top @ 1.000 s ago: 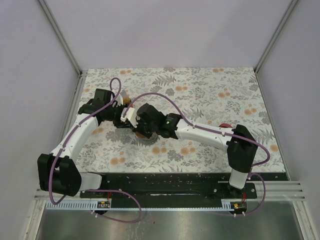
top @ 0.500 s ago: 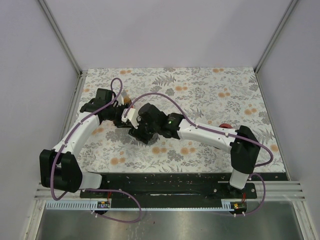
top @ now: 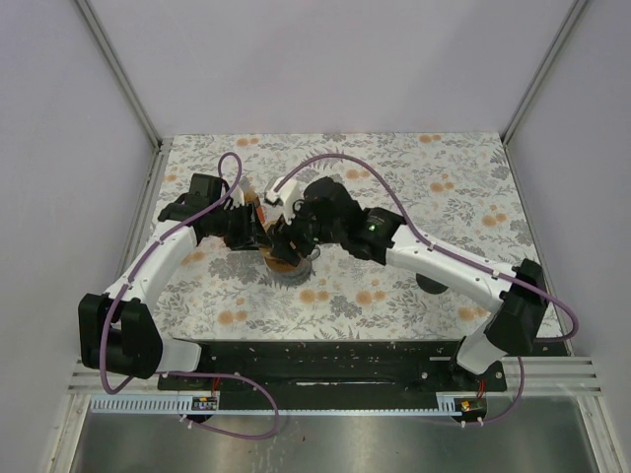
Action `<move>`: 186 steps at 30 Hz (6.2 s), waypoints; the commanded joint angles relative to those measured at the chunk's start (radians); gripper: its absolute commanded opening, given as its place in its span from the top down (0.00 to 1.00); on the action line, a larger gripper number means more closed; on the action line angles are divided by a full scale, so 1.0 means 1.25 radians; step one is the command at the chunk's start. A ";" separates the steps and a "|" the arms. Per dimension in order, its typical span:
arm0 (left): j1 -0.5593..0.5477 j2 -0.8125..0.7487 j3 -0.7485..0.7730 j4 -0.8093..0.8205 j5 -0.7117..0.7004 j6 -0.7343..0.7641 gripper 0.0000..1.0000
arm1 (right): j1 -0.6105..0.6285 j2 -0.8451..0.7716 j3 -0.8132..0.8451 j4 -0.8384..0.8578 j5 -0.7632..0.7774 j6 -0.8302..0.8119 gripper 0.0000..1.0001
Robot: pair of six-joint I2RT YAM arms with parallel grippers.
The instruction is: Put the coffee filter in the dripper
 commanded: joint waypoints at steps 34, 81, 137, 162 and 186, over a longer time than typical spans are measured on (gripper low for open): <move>-0.032 0.053 -0.052 0.069 -0.093 0.043 0.58 | -0.087 0.211 0.017 -0.072 0.226 0.258 0.31; -0.085 0.029 -0.006 0.102 -0.201 0.078 0.47 | -0.065 0.333 0.152 -0.224 0.339 0.253 0.38; -0.065 -0.025 0.062 0.058 -0.175 0.110 0.43 | -0.098 0.171 0.194 -0.221 0.248 0.213 0.27; -0.065 -0.029 0.074 0.056 -0.160 0.112 0.35 | -0.098 0.090 0.215 -0.217 0.250 0.114 0.27; 0.041 -0.058 0.085 0.037 -0.101 0.078 0.27 | -0.071 0.260 0.308 -0.285 0.070 0.087 1.00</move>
